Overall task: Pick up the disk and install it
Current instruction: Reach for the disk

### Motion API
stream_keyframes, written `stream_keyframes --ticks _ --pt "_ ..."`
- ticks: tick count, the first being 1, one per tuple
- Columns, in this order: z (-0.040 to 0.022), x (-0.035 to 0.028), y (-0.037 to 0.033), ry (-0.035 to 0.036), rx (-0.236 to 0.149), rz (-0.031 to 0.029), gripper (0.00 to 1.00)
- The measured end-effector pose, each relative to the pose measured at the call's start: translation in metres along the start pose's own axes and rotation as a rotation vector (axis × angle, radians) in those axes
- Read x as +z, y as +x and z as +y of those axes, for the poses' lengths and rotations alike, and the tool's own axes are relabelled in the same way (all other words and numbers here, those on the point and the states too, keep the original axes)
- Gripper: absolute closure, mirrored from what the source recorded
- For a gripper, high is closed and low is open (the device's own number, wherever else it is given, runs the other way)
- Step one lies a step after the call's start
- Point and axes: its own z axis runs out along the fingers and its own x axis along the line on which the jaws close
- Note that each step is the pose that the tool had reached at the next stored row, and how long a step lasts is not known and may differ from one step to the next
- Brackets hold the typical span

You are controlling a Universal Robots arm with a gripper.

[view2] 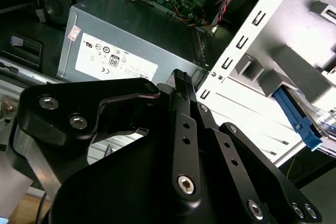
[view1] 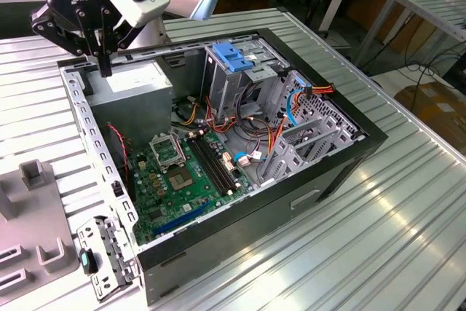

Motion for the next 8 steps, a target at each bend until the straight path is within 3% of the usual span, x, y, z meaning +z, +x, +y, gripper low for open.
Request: stream_keyframes --ticks 8 --pt "-0.0003 -0.0001 0.0046 0.0000 0.000 0.0000 0.89"
